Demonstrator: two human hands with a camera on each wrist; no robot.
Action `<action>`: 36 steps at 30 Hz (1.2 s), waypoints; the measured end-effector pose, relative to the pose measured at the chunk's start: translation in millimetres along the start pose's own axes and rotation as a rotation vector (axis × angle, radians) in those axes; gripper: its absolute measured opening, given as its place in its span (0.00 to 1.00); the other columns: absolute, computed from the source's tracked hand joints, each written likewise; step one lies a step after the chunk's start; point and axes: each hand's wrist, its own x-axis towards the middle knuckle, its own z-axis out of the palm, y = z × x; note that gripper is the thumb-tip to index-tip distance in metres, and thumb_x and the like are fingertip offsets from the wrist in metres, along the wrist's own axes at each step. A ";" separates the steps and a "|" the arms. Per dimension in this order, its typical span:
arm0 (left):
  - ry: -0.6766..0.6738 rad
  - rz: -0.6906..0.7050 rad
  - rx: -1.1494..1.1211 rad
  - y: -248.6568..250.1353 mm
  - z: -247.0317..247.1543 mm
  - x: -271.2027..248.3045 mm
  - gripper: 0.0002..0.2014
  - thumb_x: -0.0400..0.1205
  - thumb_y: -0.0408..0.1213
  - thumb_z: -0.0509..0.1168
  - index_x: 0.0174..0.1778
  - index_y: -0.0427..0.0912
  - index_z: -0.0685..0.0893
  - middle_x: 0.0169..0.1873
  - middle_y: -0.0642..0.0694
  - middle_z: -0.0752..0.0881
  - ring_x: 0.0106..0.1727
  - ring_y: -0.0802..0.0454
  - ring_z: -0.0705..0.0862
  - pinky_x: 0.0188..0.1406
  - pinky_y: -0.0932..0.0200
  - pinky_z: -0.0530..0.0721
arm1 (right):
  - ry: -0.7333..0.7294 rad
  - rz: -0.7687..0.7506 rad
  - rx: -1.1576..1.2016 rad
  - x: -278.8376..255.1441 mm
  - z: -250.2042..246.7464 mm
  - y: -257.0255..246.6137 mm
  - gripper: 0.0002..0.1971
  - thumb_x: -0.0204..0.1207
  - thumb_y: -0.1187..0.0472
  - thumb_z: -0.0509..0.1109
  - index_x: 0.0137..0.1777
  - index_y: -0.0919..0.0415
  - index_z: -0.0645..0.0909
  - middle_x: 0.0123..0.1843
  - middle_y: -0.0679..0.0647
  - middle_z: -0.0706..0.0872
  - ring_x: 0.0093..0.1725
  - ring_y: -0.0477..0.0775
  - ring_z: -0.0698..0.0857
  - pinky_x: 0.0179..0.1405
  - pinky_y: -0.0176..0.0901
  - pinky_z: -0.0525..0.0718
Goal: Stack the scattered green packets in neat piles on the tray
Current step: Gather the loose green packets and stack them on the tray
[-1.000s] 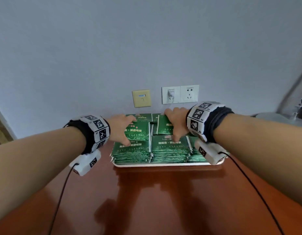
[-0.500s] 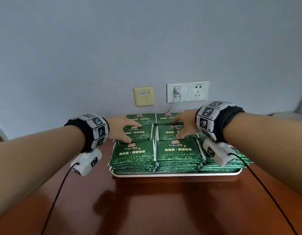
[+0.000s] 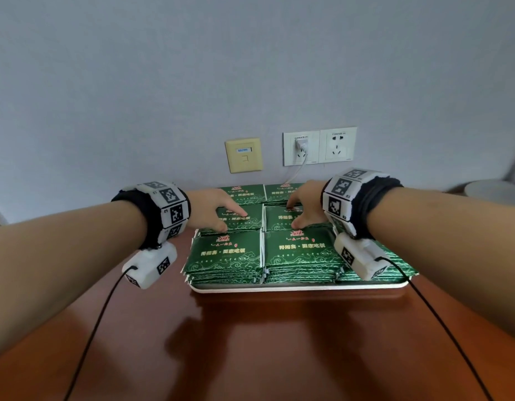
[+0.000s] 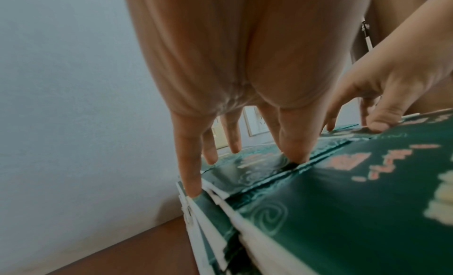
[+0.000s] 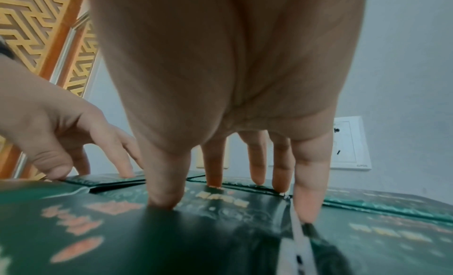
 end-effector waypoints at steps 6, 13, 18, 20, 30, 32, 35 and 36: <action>0.028 -0.023 -0.009 -0.2 -0.6 0.1 0.25 0.81 0.39 0.68 0.73 0.64 0.74 0.78 0.51 0.69 0.77 0.53 0.67 0.78 0.52 0.60 | 0.017 0.028 -0.010 5.2 -2.6 3.4 0.30 0.78 0.41 0.66 0.76 0.57 0.71 0.67 0.55 0.82 0.63 0.59 0.82 0.63 0.53 0.81; 0.094 0.009 0.016 31.9 -7.6 -11.3 0.28 0.82 0.41 0.65 0.79 0.58 0.67 0.77 0.44 0.69 0.77 0.48 0.67 0.77 0.53 0.63 | 0.023 0.083 0.039 -25.3 -6.7 18.6 0.24 0.78 0.59 0.70 0.74 0.61 0.73 0.68 0.58 0.81 0.63 0.58 0.82 0.59 0.43 0.80; 0.086 0.105 0.086 95.4 -9.6 -18.5 0.27 0.83 0.44 0.64 0.79 0.58 0.67 0.76 0.46 0.71 0.75 0.49 0.69 0.75 0.52 0.66 | -0.054 0.142 0.040 -77.0 -1.3 40.9 0.30 0.81 0.67 0.64 0.82 0.61 0.62 0.76 0.58 0.73 0.70 0.57 0.78 0.61 0.40 0.77; 0.078 0.172 0.103 128.5 -8.2 -18.6 0.25 0.84 0.44 0.63 0.78 0.56 0.68 0.77 0.47 0.70 0.76 0.50 0.68 0.74 0.56 0.65 | -0.058 0.173 0.060 -107.2 5.4 54.2 0.30 0.81 0.69 0.62 0.82 0.60 0.59 0.78 0.58 0.71 0.70 0.57 0.77 0.57 0.38 0.77; -0.031 0.521 0.218 327.4 63.7 4.5 0.25 0.84 0.38 0.59 0.80 0.51 0.68 0.78 0.48 0.69 0.75 0.48 0.71 0.69 0.59 0.69 | -0.172 0.530 0.191 -280.0 110.2 118.2 0.25 0.80 0.55 0.66 0.76 0.62 0.69 0.76 0.62 0.72 0.71 0.62 0.75 0.67 0.45 0.74; -0.090 0.569 0.245 364.5 83.8 7.1 0.27 0.83 0.36 0.59 0.81 0.49 0.66 0.80 0.47 0.66 0.77 0.47 0.68 0.73 0.57 0.68 | -0.213 0.634 0.180 -313.3 132.8 118.1 0.31 0.80 0.46 0.64 0.77 0.61 0.64 0.79 0.64 0.65 0.75 0.65 0.67 0.73 0.49 0.66; -0.118 0.625 0.249 404.7 100.0 8.6 0.31 0.82 0.34 0.60 0.83 0.51 0.62 0.82 0.46 0.60 0.81 0.48 0.63 0.76 0.58 0.63 | -0.192 0.769 0.170 -337.1 163.5 135.6 0.33 0.76 0.37 0.62 0.74 0.59 0.67 0.72 0.60 0.74 0.72 0.63 0.69 0.67 0.52 0.70; -0.127 0.632 0.244 413.8 102.9 8.7 0.33 0.82 0.33 0.60 0.83 0.53 0.60 0.83 0.47 0.57 0.82 0.48 0.61 0.76 0.58 0.62 | -0.191 0.794 0.173 -341.0 170.5 141.4 0.34 0.77 0.36 0.61 0.74 0.60 0.67 0.71 0.60 0.74 0.72 0.62 0.70 0.66 0.51 0.70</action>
